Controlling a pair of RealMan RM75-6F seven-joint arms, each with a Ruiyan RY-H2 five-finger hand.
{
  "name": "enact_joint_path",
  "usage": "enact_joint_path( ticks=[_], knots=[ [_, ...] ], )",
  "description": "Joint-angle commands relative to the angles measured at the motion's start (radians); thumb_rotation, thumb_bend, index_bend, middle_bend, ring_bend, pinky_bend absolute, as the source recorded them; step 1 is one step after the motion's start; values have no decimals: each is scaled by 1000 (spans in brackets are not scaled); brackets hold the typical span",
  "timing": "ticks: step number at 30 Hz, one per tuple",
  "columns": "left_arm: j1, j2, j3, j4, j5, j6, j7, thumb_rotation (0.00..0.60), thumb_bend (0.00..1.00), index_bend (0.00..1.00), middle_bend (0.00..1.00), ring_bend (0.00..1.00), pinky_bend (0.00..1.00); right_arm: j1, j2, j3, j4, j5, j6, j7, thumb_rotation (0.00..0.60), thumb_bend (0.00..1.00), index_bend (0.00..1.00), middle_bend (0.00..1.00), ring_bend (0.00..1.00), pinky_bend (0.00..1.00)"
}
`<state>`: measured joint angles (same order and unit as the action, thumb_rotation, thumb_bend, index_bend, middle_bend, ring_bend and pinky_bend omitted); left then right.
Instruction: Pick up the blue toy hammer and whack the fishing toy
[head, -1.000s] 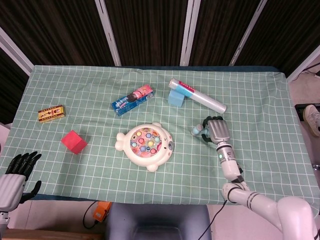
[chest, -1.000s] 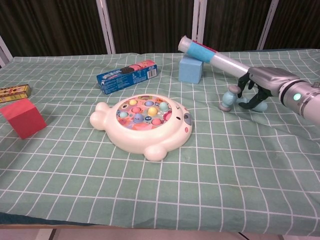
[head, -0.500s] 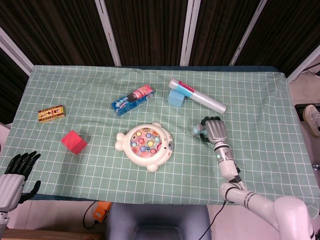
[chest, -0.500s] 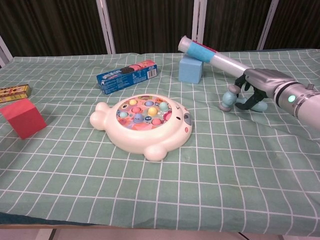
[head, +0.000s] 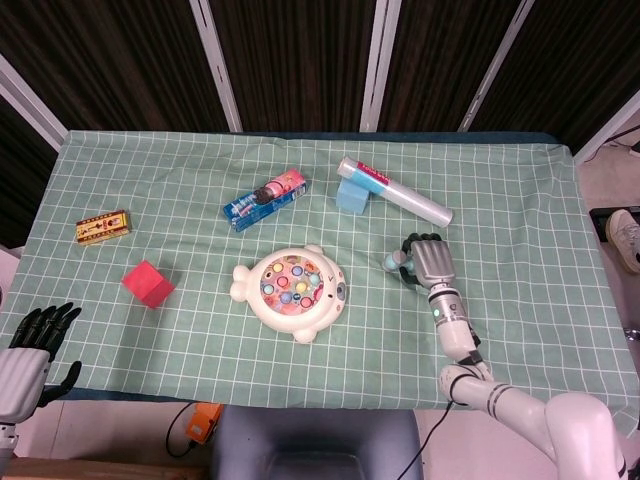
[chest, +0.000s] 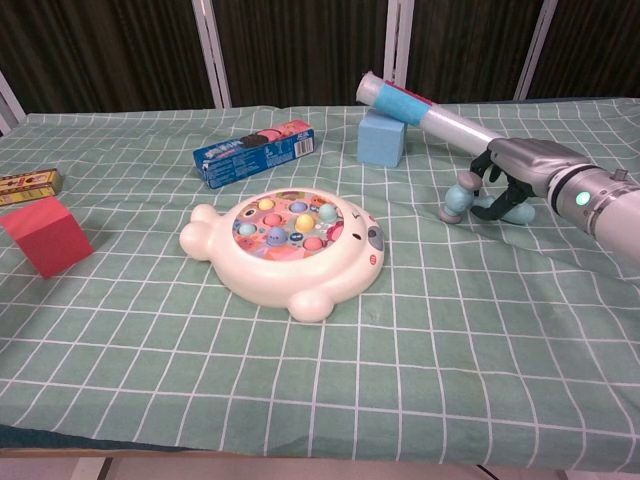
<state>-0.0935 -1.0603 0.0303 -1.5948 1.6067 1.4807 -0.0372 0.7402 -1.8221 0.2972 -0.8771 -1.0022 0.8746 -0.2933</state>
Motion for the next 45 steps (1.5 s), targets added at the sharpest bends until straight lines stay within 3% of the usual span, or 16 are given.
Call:
enact_joint_path(
  ticks=[1,12,24,32,45],
  knots=[
    [0,0,0,0,0,0,0,600,415,0,56,17,79,0,0,2,0,0,1,1,600,501,644,419,322,360],
    [0,0,2,-1,6,2,-1,600,415,0,56,16,79,0,-3,3,-3,2,7,-13,600,515,691,448,367,433],
    [-1,1,0,1,4,2,-7,600,416,0,56,16,79,3,-20,9,24,0,35,-27,600,563,902,607,624,687],
    [0,1,0,1,3,3,-6,600,415,0,57,15,79,7,-41,18,54,-11,58,-19,600,564,967,688,737,808],
    [0,2,-2,2,1,3,-9,600,415,0,56,15,79,4,-25,69,33,-23,44,145,600,565,1000,749,820,901]
  ],
)
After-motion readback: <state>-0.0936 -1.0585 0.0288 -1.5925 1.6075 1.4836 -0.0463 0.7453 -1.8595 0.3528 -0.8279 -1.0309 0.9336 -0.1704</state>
